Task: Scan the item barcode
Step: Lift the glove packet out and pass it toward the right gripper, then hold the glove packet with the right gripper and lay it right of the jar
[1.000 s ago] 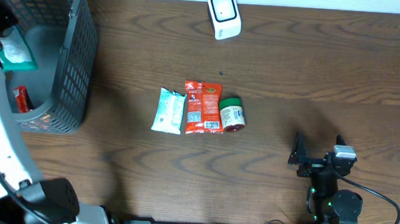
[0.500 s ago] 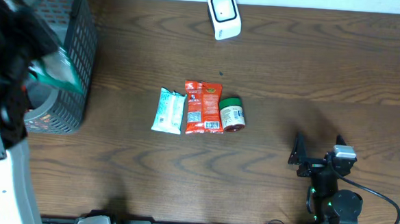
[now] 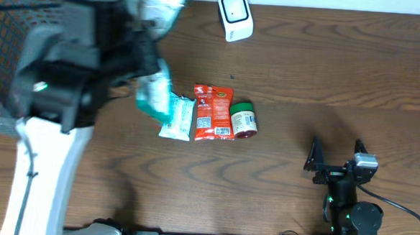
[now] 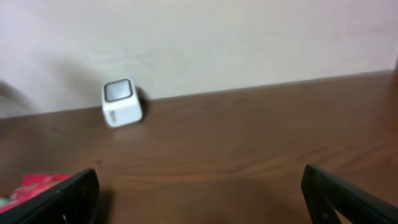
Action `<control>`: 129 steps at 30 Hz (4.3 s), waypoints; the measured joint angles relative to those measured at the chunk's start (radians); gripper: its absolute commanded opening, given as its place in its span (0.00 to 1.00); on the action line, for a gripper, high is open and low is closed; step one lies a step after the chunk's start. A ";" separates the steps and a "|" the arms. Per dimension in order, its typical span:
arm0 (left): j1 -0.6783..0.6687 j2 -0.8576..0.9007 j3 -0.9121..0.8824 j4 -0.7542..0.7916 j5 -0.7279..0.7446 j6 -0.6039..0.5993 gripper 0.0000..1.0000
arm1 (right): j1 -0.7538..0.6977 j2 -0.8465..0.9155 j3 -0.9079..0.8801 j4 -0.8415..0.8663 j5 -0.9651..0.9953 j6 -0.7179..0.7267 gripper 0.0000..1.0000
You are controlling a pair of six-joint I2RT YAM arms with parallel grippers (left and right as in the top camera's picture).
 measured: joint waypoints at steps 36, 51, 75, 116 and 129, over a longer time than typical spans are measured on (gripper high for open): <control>-0.268 0.218 -0.011 0.136 0.073 -0.168 0.07 | 0.276 1.098 1.112 -0.665 -0.769 0.057 0.86; -0.346 0.218 -0.011 0.131 0.065 -0.168 0.07 | 0.542 1.217 1.115 -0.489 -0.327 0.235 0.49; -0.286 0.158 -0.011 0.168 -0.045 -0.054 0.75 | 0.416 1.175 1.115 -0.594 -0.290 0.127 0.01; -0.108 -0.013 -0.011 -0.288 -0.084 0.201 0.87 | -0.070 1.858 1.118 -0.906 -0.722 -0.478 0.08; -0.108 -0.013 -0.011 -0.287 -0.081 0.201 0.87 | -0.071 1.884 1.118 -0.904 -0.568 -0.351 0.62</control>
